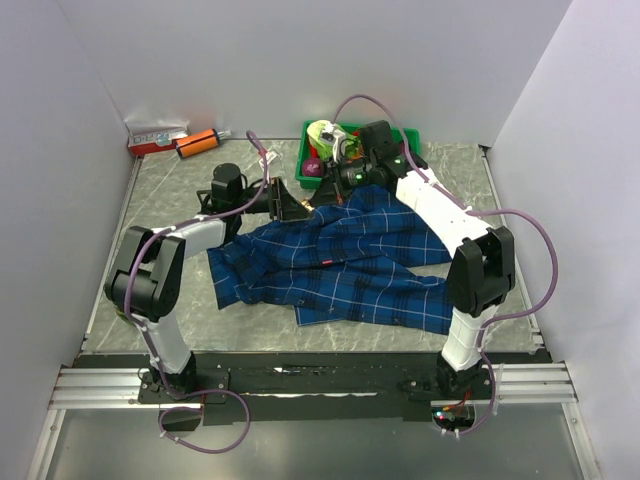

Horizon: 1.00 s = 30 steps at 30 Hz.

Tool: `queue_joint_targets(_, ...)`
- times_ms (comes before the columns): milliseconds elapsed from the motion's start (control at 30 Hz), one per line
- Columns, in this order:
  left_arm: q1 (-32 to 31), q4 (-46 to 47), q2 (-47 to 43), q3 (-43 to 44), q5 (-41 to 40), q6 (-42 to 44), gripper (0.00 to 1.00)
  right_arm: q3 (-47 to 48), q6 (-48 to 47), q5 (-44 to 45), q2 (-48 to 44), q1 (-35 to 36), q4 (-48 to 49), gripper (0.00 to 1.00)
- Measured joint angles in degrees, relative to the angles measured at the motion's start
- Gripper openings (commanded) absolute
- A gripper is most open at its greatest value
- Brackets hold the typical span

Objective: Remove the brooch from the garment

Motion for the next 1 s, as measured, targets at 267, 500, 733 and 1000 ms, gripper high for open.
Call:
queue_joint_targets(267, 0.2, 1.4, 0.4, 0.2, 0.0, -2.7, 0.47, 0.0, -1.9, 1.1, 0.0, 0.3, -0.8, 0.00)
queue_joint_targets(500, 1.2, 0.5, 0.4, 0.3, -0.5, -2.6, 0.40, 0.0, -2.5, 1.5, 0.0, 0.4, -0.8, 0.00)
queue_joint_targets(733, 1.6, -0.8, 0.4, 0.6, -1.0, -2.6, 0.34, 0.0, -2.9, 2.4, 0.0, 0.4, -0.8, 0.00)
queue_joint_targets(1000, 1.7, -1.1, 0.5, 1.3, -0.2, -3.8, 0.13, 0.0, -4.2, 2.6, 0.0, 0.3, -0.8, 0.00)
